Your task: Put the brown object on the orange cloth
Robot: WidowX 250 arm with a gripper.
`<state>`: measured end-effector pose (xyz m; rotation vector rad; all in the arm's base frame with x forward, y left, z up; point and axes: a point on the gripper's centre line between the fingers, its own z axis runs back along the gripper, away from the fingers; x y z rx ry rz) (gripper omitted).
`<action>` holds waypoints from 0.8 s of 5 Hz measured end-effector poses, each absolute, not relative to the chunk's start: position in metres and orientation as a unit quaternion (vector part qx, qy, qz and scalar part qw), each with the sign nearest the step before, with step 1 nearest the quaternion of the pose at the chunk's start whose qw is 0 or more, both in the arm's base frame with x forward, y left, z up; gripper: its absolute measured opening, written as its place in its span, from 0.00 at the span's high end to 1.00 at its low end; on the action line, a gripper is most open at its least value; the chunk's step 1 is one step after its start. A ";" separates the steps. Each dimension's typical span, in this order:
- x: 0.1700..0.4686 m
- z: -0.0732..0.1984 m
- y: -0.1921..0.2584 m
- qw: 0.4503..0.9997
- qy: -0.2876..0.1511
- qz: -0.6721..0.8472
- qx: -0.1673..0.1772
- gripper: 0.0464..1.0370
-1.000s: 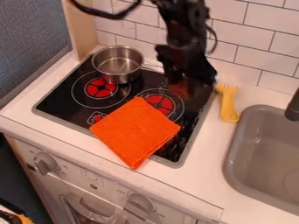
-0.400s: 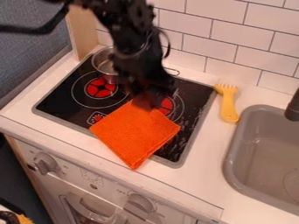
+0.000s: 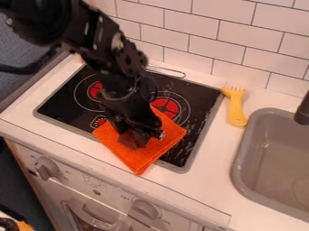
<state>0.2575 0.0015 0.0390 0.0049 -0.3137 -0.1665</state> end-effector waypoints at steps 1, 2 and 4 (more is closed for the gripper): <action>0.260 0.022 0.003 0.986 -0.142 -0.082 -0.001 0.38; 0.272 0.017 0.003 0.988 -0.129 -0.089 -0.002 0.09; 0.271 0.018 0.001 0.989 -0.119 -0.087 0.006 0.04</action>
